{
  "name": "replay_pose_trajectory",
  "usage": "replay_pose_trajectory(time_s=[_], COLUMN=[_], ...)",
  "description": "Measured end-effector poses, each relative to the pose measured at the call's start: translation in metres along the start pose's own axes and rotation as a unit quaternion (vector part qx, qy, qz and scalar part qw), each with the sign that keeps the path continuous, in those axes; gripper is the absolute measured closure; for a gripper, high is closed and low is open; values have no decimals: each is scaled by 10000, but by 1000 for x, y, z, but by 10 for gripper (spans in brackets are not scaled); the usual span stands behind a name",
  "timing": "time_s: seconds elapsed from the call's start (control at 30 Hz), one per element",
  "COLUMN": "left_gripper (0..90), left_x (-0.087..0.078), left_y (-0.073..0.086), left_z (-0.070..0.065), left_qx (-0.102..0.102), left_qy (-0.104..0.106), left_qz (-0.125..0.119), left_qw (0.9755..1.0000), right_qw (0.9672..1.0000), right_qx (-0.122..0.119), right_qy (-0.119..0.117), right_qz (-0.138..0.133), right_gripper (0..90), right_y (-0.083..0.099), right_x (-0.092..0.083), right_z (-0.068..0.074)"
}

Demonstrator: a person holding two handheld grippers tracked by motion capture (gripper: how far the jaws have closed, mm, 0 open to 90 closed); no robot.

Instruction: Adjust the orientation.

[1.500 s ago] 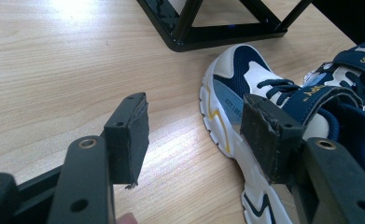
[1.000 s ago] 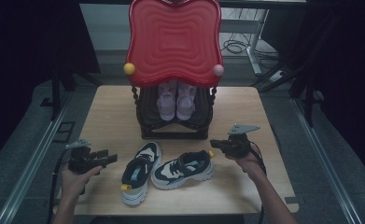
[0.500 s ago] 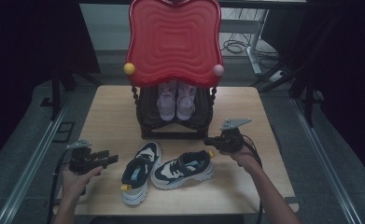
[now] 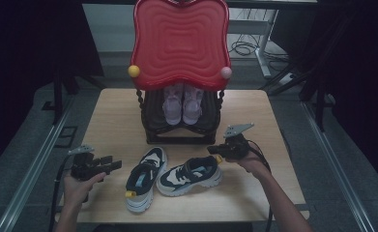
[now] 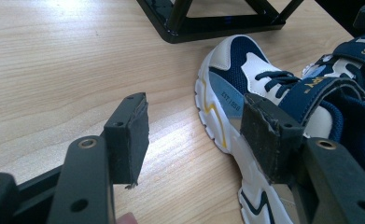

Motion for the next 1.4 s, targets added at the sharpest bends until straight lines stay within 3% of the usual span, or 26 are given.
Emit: replay_pose_trajectory(time_s=[0.57, 0.77, 1.1, 1.4], left_gripper=[423, 423, 423, 424], left_x=[1, 1, 1, 2], left_y=[2, 3, 3, 3], left_z=[2, 2, 2, 2], left_qx=[-25, -22, -30, -46], left_qy=[-16, -20, -21, -12], left_qz=[32, 39, 40, 31], left_qw=[10000, 10000, 10000, 10000], right_qw=[9996, 9995, 9994, 9994], right_qx=[50, 3, 169, 143], right_qy=[-240, -289, -297, -308], right_qz=[146, 112, -86, -117], right_gripper=[895, 895, 896, 895], right_y=[17, 15, 20, 29], right_x=[-2, -8, -13, -29], right_z=[3, 7, 7, 21])
Point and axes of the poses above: each handheld gripper's, and its own axes: x roughly forward along the jaws, y roughly out of its underside, z roughly to its left, the point moved 8 cm from there along x, roughly forward along the jaws, and after that the axes turned 14 degrees about -z, right-handed, at the moved point
